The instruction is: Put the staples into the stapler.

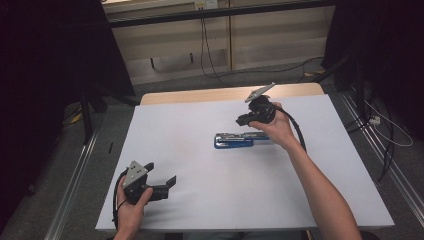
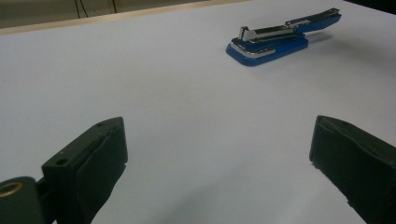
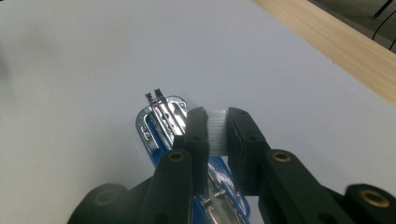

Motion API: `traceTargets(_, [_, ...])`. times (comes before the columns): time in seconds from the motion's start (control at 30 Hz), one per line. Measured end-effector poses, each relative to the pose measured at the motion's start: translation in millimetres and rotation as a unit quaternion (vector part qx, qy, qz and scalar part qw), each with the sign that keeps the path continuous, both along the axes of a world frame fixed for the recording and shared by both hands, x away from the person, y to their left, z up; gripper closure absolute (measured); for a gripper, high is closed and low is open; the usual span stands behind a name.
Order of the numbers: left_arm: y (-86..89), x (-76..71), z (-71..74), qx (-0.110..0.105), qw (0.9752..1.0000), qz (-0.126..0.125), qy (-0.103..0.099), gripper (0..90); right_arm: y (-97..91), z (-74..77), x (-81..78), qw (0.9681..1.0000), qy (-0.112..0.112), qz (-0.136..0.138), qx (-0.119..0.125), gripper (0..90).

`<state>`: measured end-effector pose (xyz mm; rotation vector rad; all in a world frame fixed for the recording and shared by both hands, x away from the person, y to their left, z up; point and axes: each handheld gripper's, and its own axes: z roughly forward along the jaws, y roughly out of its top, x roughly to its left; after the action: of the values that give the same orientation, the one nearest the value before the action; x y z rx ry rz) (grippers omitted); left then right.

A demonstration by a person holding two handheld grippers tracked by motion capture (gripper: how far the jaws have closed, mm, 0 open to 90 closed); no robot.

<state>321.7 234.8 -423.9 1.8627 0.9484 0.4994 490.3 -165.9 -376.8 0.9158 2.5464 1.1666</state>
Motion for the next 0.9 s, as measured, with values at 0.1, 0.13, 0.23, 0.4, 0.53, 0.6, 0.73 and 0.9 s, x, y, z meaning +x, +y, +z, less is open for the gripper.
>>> traceTargets(0.1, [0.9, 0.0, 0.1, -0.001, 1.0000, 0.000, -0.001, 4.4, 5.4, 1.1, 0.6, 1.0000, -0.002, 0.007, 0.000, 79.3])
traceTargets(0.13, [1.4, 0.0, 0.3, 0.001, 1.0000, -0.001, -0.001, 4.4, 6.4, 1.3, 0.6, 1.0000, -0.002, 0.009, -0.001, 79.3])
traceTargets(0.23, [1.3, 0.0, 0.3, 0.001, 1.0000, -0.001, -0.001, 4.4, 10.5, 0.8, 0.5, 0.9999, -0.002, 0.016, 0.001, 79.3])
traceTargets(0.4, [-0.2, 0.1, -0.1, 0.000, 1.0000, -0.001, -0.001, 4.4, 18.2, -2.5, 0.1, 0.9995, 0.005, 0.031, 0.004, 79.4])
traceTargets(0.53, [0.3, 0.3, -0.2, -0.001, 1.0000, 0.000, 0.000, 4.4, 23.8, -3.0, 0.0, 0.9992, 0.001, 0.041, -0.001, 79.3])
traceTargets(0.6, [0.5, 0.4, -0.1, 0.000, 1.0000, 0.001, -0.001, 4.4, 25.6, -2.4, 0.3, 0.9990, -0.003, 0.044, -0.006, 79.3])
traceTargets(0.73, [0.2, 0.3, 0.0, -0.001, 1.0000, -0.001, -0.001, 4.4, 30.2, -1.9, 0.8, 0.9985, -0.011, 0.051, -0.019, 79.3])
traceTargets(0.9, [0.0, 0.7, -0.3, 0.000, 1.0000, -0.001, 0.001, 4.4, 37.4, -4.2, 3.5, 0.9979, -0.006, 0.059, -0.025, 79.3])
